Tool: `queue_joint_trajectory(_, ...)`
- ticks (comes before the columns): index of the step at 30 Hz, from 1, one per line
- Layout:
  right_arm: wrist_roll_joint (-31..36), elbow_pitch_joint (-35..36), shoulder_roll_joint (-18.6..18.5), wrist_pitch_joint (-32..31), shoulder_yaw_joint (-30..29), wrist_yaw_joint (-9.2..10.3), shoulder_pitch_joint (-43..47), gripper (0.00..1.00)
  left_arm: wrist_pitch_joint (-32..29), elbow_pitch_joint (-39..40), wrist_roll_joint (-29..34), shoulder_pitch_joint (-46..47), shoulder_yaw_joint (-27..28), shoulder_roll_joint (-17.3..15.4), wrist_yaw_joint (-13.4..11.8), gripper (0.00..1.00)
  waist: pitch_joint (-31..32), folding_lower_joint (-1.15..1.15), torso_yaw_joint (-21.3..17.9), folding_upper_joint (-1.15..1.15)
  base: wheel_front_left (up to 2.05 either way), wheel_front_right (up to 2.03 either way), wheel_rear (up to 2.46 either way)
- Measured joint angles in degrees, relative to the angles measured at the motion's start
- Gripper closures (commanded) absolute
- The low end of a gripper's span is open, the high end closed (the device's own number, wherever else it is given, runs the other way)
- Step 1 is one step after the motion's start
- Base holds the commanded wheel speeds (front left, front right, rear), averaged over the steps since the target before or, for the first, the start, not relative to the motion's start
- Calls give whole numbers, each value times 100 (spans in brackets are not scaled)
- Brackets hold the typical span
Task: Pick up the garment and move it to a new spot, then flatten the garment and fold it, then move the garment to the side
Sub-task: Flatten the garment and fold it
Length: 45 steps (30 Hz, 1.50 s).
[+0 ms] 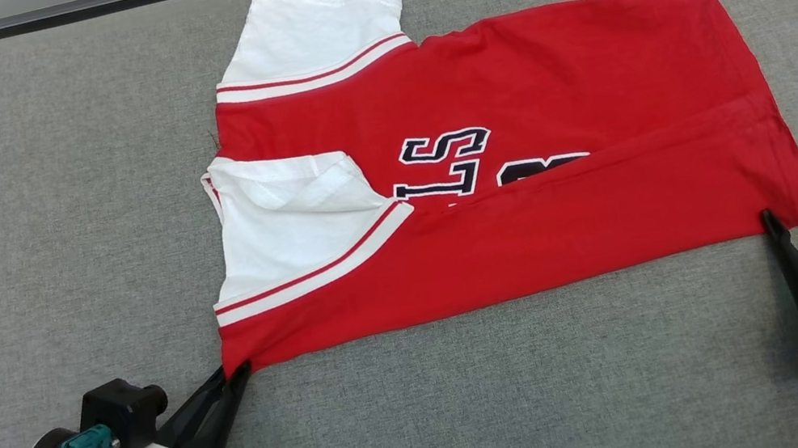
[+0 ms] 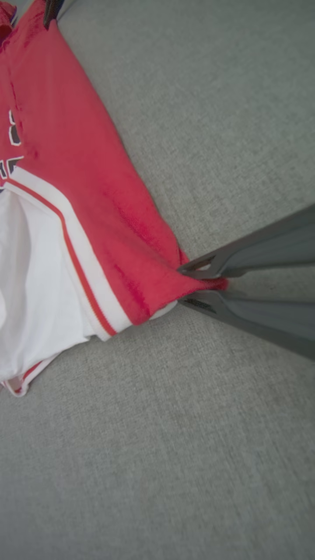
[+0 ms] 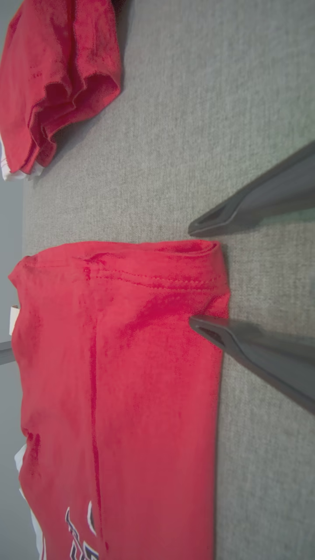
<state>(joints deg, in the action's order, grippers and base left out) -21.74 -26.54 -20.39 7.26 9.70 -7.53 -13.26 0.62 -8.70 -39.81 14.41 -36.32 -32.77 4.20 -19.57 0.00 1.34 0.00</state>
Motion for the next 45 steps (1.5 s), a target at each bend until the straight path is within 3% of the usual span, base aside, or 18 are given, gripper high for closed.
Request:
queue_joint_trajectory(9, -258, 151, -289, 216, 233, -3, 229, 100, -30, 365, 221, -29, -99, -270, -34, 100, 52, 0, 19, 0, 0, 0, 0)
queue_joint_trajectory(15, -613, 589, -578, 136, 167, -4, 809, 100, -258, 1059, 321, -509, -164, -684, -281, 100, 154, 0, 22, 0, 0, 0, 0)
queue_joint_trajectory(21, -725, 1271, -829, -381, -133, -5, 1610, 100, -538, 1830, 279, -1332, -237, -1037, -736, 100, 249, 0, 5, 0, 0, 0, 0)
queue_joint_trajectory(27, -559, 2017, -633, -929, -671, -5, 2512, 100, -521, 2203, 137, -1889, -263, -1137, -1034, 100, 337, 0, 57, 0, 0, 0, 0)
queue_joint_trajectory(28, -535, 2127, -531, -995, -775, -5, 2591, 95, -505, 2208, 132, -1907, -267, -1133, -1039, 100, 355, 0, 66, 0, 0, 0, 0)
queue_joint_trajectory(29, -510, 2237, -433, -1076, -861, -5, 2674, 67, -502, 2203, 131, -1930, -271, -1125, -1073, 90, 374, 0, 74, 0, 0, 0, 0)
queue_joint_trajectory(30, -274, 2397, -301, -1199, -1042, -4, 2850, 0, -526, 2162, 81, -1948, -288, -1085, -1089, 64, 417, 0, 90, 0, 0, 0, 0)
queue_joint_trajectory(31, -274, 2397, -301, -1199, -1042, -4, 2850, 0, -526, 2162, 81, -1948, -288, -1085, -1089, 29, 417, 0, 90, 0, 0, 0, 0)
queue_joint_trajectory(32, -187, 2463, -257, -1291, -1120, -2, 2914, 0, -543, 2130, 81, -1960, -303, -1065, -1091, 0, 441, 0, 98, 0, 0, 0, 0)
queue_joint_trajectory(37, 234, 3003, -111, -1588, -1467, 2, 3186, 0, -635, 2095, -30, -2054, -268, -1015, -1304, 0, 559, 0, 88, 0, 0, 0, 0)
queue_joint_trajectory(42, 643, 3568, -5, -1523, -1826, 3, 3166, 0, -711, 2432, -40, -2205, 37, -1385, -1635, 0, 617, 0, 34, 0, 0, 0, 0)
queue_joint_trajectory(45, 906, 3733, 142, -1373, -1702, 2, 2922, 0, -657, 2733, -10, -1627, 396, -1458, -1650, 0, 638, 0, 58, 0, 0, 0, 0)
